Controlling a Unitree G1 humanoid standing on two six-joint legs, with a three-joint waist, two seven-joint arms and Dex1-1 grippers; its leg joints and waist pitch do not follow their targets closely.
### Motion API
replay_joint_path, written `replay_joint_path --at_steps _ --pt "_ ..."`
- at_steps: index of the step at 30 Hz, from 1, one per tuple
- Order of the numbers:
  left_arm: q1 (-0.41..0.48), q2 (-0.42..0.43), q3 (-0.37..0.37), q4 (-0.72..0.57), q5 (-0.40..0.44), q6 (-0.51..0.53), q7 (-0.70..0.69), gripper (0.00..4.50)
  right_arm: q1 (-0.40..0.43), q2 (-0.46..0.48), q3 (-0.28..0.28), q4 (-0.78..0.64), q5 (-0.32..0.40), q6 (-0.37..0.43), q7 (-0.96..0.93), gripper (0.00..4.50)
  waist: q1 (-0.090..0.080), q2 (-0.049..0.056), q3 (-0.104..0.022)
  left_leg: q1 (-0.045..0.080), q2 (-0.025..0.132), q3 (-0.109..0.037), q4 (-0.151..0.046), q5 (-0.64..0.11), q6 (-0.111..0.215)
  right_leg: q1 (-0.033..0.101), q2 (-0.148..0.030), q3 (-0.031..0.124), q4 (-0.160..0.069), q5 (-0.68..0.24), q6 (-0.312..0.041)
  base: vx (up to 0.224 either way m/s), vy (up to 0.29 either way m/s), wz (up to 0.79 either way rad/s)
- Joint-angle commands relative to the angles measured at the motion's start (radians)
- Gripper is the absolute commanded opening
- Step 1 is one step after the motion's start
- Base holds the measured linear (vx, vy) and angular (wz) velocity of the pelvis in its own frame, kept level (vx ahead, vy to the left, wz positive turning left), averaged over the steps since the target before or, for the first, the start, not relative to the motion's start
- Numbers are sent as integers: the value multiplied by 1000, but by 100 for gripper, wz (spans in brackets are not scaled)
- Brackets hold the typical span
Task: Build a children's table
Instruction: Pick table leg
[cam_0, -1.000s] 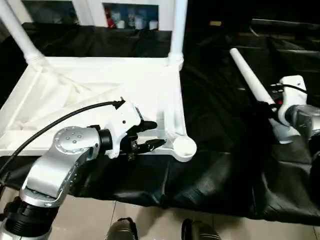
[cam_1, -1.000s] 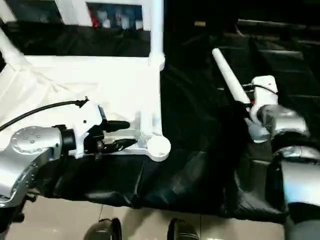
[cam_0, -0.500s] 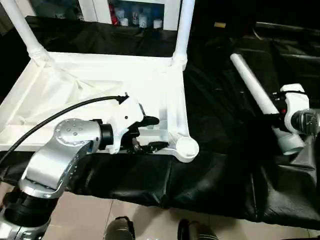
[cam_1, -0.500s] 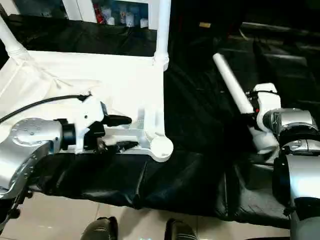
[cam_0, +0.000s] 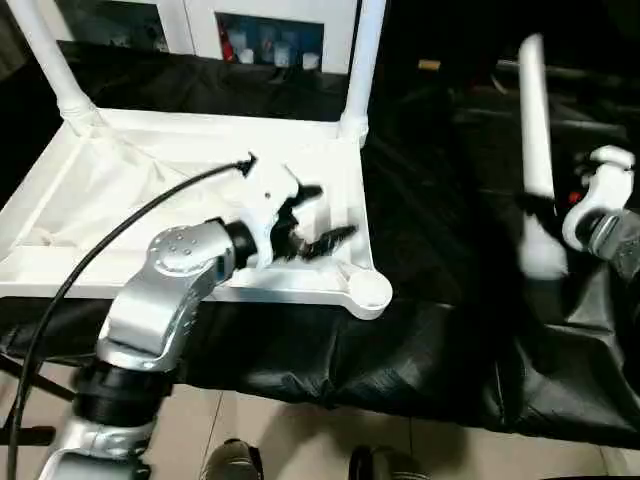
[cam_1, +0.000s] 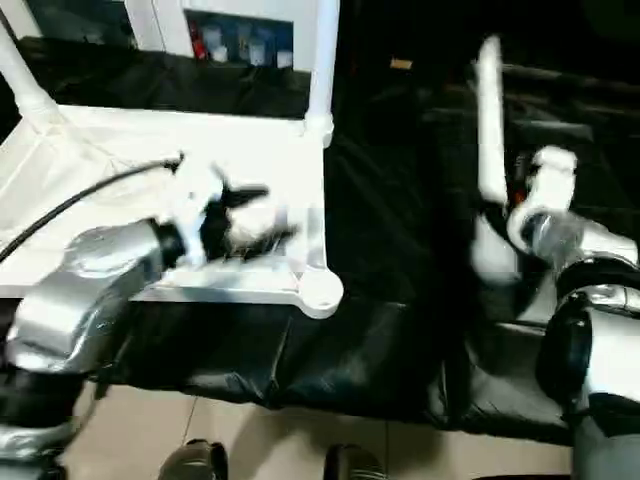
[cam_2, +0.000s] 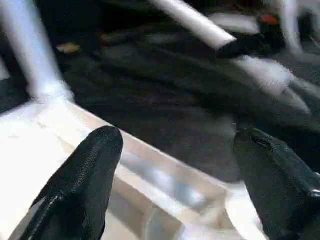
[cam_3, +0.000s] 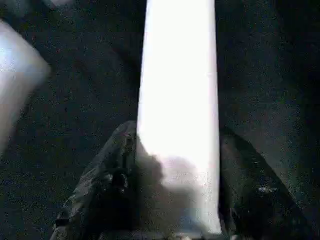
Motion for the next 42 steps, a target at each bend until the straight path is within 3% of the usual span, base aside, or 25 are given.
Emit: replay_joint_path --at_steps 1,2,5,6,7,8,9,10,16,19,21,22,24,26,29,34,36,39,42 --pt "-15 -38 7 10 -22 -13 37 398 26 25 -75 -85 105 -10 84 182 5 -14 -122 10 10 3 -47 -79 90 77 -50 26 -60 -1 -292 0 0 0" --pt "-17 -52 8 10 -25 -19 45 398 46 41 -92 -124 134 -4 114 181 9 -18 -125 9 10 1 -47 -72 99 78 -51 24 -60 -5 -294 0 0 0" --pt "-36 -104 22 27 -39 2 86 398 141 109 -122 -337 235 66 207 181 15 -14 -128 13 12 -2 -49 -54 111 78 -48 23 -59 33 -292 0 0 0" --pt "-52 -130 29 42 -51 10 104 398 212 144 -114 -487 302 127 257 181 17 -14 -132 16 13 -3 -48 -62 108 75 -50 20 -60 8 -296 0 0 0" --pt "-56 -135 31 45 -54 13 108 398 228 152 -111 -522 317 142 268 181 21 -17 -128 15 9 1 -51 -64 109 79 -45 22 -67 4 -283 0 0 0" --pt "-70 -152 43 58 -60 25 130 398 273 171 -100 -614 358 176 294 181 25 -17 -132 18 17 -4 -51 -68 106 76 -51 22 -64 -3 -282 0 0 0" --pt "-82 -168 55 70 -68 34 149 398 306 184 -92 -683 392 199 309 181 27 -20 -131 16 12 -2 -52 -64 103 79 -48 21 -68 -14 -273 0 0 0" --pt "-93 -183 70 79 -82 46 162 398 334 194 -83 -739 422 222 320 181 34 -19 -133 20 14 -3 -52 -72 95 77 -52 23 -68 -33 -266 0 0 0" --pt "-143 -278 164 84 -228 159 196 398 457 233 -19 -977 533 350 366 181 32 -24 -128 18 11 -7 -61 -119 43 71 -58 20 -91 -199 -213 0 0 0" --pt "-146 -319 181 64 -313 220 192 398 491 253 25 -1049 522 378 362 181 27 -29 -128 15 9 -9 -63 -140 30 69 -58 17 -98 -256 -186 0 0 0" --pt "-146 -324 183 63 -319 224 193 398 495 255 30 -1057 520 381 360 181 26 -29 -127 16 9 -10 -63 -154 22 65 -58 18 -104 -297 -167 0 0 0" --pt "-149 -351 190 58 -357 258 200 398 510 268 70 -1092 492 385 339 181 30 -33 -126 16 8 -10 -63 -153 13 64 -58 19 -106 -316 -148 0 0 0" --pt "-153 -370 194 59 -375 285 211 398 520 272 109 -1118 473 385 321 181 28 -31 -127 14 9 -11 -64 -150 9 64 -57 18 -106 -303 -143 0 0 0" --pt "-157 -391 193 72 -385 309 223 398 526 278 164 -1139 443 380 313 181 25 -37 -128 11 9 -13 -66 -145 6 66 -57 17 -104 -305 -132 0 0 0" --pt "-160 -399 185 88 -382 324 231 398 531 281 198 -1156 438 384 319 181 26 -41 -129 13 9 -13 -66 -155 9 63 -57 19 -108 -309 -118 0 0 0" --pt "-174 -415 196 130 -377 315 272 398 544 298 243 -1187 413 387 310 181 28 -40 -131 13 9 -14 -67 -151 8 63 -55 19 -106 -273 -116 0 0 0" --pt "-184 -421 216 138 -385 294 290 364 550 303 255 -1194 405 385 303 181 28 -40 -133 12 9 -15 -67 -145 5 66 -56 19 -104 -257 -120 0 0 0" --pt "-198 -425 249 143 -397 267 307 358 563 308 267 -1215 408 389 289 181 29 -39 -133 11 8 -16 -68 -144 4 67 -56 19 -103 -243 -126 0 0 0" --pt "-208 -423 264 143 -400 277 313 320 571 312 280 -1228 410 385 273 181 28 -37 -132 12 8 -16 -67 -147 1 67 -55 19 -103 -241 -127 0 0 0"
